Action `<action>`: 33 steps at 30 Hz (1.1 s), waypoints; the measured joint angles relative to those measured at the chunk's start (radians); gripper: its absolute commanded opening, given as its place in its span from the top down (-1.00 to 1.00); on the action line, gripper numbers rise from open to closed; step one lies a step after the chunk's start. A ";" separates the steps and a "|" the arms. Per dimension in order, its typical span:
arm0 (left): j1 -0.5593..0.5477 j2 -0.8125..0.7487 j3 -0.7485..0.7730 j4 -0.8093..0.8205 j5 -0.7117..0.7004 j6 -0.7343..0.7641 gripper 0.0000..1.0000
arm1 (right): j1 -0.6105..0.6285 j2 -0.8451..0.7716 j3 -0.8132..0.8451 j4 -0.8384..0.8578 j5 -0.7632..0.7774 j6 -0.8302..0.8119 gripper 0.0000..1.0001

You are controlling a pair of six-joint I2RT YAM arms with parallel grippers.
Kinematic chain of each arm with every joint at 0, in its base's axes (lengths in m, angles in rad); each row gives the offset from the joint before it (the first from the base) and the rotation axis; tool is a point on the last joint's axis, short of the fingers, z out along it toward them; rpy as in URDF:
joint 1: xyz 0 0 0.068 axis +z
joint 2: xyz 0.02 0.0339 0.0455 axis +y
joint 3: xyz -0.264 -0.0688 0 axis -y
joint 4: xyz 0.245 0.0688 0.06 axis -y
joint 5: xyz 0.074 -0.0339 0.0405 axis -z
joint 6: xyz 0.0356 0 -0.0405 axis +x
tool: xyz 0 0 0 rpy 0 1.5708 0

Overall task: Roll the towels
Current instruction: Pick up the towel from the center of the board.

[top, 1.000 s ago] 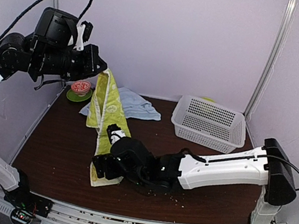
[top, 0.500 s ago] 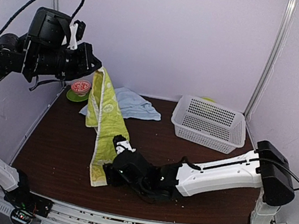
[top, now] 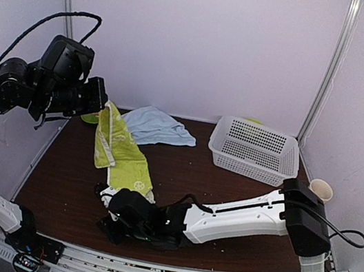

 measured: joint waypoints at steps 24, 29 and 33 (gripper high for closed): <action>0.006 -0.118 -0.156 -0.022 -0.060 -0.064 1.00 | -0.003 0.279 0.367 -0.395 0.100 -0.021 0.05; 0.008 -0.126 -0.171 -0.023 -0.064 -0.068 1.00 | -0.005 0.279 0.367 -0.412 0.126 -0.018 0.08; 0.014 -0.126 -0.181 -0.023 -0.064 -0.071 1.00 | -0.007 0.280 0.377 -0.438 0.131 -0.017 0.14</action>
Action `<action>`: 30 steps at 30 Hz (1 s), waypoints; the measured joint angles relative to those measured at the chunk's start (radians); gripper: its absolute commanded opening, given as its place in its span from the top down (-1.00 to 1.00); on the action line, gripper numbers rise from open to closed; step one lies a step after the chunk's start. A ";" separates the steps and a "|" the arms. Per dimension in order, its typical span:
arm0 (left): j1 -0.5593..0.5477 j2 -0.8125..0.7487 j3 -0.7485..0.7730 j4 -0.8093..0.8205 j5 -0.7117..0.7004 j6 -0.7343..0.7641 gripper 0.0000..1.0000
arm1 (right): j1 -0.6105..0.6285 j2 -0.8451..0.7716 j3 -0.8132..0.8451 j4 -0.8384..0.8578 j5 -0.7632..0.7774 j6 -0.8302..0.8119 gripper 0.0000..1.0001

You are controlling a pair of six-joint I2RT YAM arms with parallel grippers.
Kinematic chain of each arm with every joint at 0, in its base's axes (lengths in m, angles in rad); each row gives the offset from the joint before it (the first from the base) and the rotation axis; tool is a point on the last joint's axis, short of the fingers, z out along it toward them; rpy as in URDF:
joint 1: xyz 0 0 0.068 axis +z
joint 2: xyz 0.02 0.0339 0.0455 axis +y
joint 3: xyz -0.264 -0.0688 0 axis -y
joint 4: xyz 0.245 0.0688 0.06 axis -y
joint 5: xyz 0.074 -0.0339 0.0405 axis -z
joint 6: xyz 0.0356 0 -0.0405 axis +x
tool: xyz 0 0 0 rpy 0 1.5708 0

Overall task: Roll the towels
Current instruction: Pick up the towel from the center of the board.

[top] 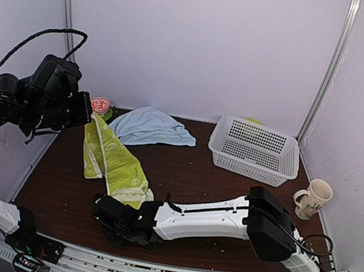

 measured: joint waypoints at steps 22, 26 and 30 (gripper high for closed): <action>0.004 -0.055 -0.043 -0.001 0.001 -0.011 1.00 | -0.074 -0.225 -0.276 -0.043 -0.003 0.032 1.00; 0.004 -0.095 -0.082 0.002 0.015 -0.010 1.00 | -0.131 -0.554 -0.510 -0.008 0.004 0.034 1.00; 0.005 -0.135 -0.179 0.024 0.058 0.001 1.00 | -0.157 -0.909 -0.618 0.031 0.031 0.031 1.00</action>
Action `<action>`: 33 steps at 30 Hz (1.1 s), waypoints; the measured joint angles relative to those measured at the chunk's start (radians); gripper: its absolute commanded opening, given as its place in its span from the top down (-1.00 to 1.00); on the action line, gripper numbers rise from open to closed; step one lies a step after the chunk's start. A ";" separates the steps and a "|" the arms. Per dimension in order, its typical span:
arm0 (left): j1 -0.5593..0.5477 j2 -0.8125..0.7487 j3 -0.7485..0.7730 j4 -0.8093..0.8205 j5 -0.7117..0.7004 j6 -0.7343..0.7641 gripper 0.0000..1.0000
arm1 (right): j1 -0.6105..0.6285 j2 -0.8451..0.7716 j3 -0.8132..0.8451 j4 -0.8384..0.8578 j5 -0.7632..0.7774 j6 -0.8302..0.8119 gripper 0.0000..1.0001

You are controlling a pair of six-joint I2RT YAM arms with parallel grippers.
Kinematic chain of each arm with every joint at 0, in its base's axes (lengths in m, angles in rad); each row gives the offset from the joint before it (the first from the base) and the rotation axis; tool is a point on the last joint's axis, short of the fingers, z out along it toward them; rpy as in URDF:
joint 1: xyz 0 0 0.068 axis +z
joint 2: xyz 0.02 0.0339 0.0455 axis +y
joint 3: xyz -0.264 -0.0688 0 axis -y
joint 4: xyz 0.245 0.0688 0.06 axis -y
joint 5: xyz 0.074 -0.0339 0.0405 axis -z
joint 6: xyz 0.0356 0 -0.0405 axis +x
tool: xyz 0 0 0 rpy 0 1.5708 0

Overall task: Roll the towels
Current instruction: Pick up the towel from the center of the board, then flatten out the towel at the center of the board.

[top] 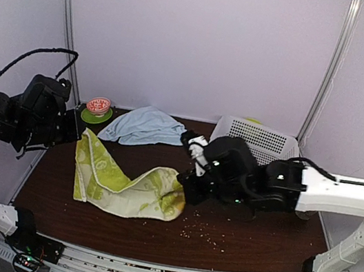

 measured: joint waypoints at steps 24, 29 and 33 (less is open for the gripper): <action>0.092 0.107 -0.417 0.269 0.367 -0.076 1.00 | -0.206 -0.531 -0.583 -0.041 0.162 0.240 1.00; 0.135 0.141 -0.416 0.307 0.398 -0.074 0.89 | -0.212 -0.529 -0.587 -0.014 0.162 0.243 1.00; 0.137 0.230 -0.376 0.322 0.415 -0.045 0.89 | -0.214 -0.506 -0.586 0.011 0.159 0.236 1.00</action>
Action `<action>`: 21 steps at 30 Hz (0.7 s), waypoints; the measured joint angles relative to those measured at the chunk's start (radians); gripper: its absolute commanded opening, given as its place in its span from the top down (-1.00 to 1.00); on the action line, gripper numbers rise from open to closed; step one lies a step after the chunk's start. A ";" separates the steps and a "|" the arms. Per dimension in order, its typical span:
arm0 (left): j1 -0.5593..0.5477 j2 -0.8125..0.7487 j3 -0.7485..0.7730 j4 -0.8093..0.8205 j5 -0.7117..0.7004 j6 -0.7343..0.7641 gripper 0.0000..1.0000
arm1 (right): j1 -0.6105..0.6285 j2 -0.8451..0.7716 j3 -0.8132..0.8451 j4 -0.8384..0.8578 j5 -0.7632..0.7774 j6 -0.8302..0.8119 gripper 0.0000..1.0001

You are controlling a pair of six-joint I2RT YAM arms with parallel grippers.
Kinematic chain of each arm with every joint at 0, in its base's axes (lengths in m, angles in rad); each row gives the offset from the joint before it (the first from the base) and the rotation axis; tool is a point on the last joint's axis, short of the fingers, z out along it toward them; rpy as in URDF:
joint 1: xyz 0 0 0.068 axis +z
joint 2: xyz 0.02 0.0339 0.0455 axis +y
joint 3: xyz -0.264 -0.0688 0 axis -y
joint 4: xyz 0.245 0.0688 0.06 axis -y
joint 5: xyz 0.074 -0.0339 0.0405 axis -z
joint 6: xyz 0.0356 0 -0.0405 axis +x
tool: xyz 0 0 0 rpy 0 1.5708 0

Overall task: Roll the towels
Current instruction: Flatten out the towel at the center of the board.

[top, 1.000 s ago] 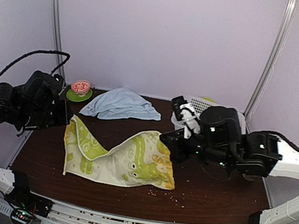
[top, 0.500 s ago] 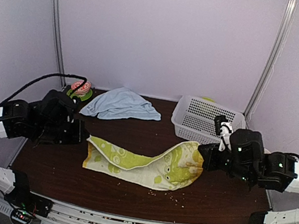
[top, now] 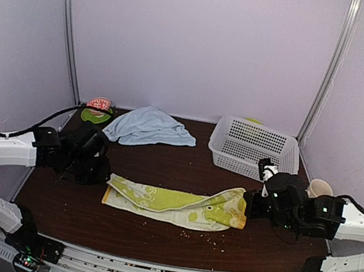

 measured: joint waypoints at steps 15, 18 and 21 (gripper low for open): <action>0.007 0.441 0.185 0.076 0.075 0.140 0.45 | -0.087 0.107 -0.025 0.079 -0.013 -0.005 1.00; 0.008 0.432 0.185 0.076 0.081 0.155 0.19 | -0.091 0.107 -0.029 0.081 -0.016 -0.008 1.00; 0.011 0.415 0.183 0.074 0.085 0.162 0.07 | -0.094 0.107 -0.029 0.081 -0.018 -0.013 1.00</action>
